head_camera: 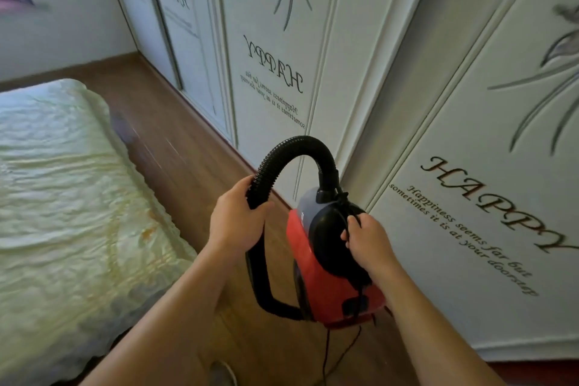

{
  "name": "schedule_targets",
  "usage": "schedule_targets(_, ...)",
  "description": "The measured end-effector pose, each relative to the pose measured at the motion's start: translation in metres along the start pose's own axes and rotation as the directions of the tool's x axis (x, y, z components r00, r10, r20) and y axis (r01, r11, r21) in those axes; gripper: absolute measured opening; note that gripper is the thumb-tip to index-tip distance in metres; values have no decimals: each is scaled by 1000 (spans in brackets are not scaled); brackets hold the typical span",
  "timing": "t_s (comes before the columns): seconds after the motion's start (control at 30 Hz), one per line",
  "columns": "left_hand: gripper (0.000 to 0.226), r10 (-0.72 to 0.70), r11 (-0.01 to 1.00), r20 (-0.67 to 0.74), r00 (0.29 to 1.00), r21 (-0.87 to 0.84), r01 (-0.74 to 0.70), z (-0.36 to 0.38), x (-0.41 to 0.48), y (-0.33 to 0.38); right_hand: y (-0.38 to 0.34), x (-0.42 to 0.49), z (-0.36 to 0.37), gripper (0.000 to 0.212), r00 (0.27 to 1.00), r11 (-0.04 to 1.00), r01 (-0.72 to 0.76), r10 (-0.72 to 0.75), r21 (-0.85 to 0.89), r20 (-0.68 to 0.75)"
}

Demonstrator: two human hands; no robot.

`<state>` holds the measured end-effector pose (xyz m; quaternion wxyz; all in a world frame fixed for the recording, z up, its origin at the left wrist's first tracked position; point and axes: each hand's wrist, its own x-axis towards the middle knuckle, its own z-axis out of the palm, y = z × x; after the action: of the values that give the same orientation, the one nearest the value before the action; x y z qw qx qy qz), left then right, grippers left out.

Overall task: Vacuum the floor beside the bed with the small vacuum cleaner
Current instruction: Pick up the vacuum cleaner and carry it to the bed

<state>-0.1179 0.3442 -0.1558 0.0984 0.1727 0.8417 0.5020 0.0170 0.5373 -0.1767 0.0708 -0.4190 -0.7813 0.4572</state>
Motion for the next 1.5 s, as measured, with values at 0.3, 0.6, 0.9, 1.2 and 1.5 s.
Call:
schedule_targets(0.3, 47, 11, 987, 2, 1000, -159, -11, -85, 49, -1, -116, 13, 42, 38, 989, 990, 136, -137, -30, -62)
schedule_targets(0.6, 50, 69, 974, -74, 995, -209, -83, -163, 109, 12, -220, 33, 76, 40, 960, 963, 267, -269, -25, -79)
schedule_targets(0.9, 52, 61, 969, -199, 978, -223, -106, -206, 173, -4, -295, 81, 127, 33, 936, 934, 351, -349, 72, -44)
schedule_targets(1.2, 52, -1, 979, -346, 938, -192, -70, -215, 292, -20, -360, 196, 184, 35, 911, 912, 387, -401, 136, 93)
schedule_targets(1.5, 48, -91, 987, -490, 867, -163, 11, -243, 413, -36, -450, 312, 243, 26, 862, 897, 357, -423, 260, 277)
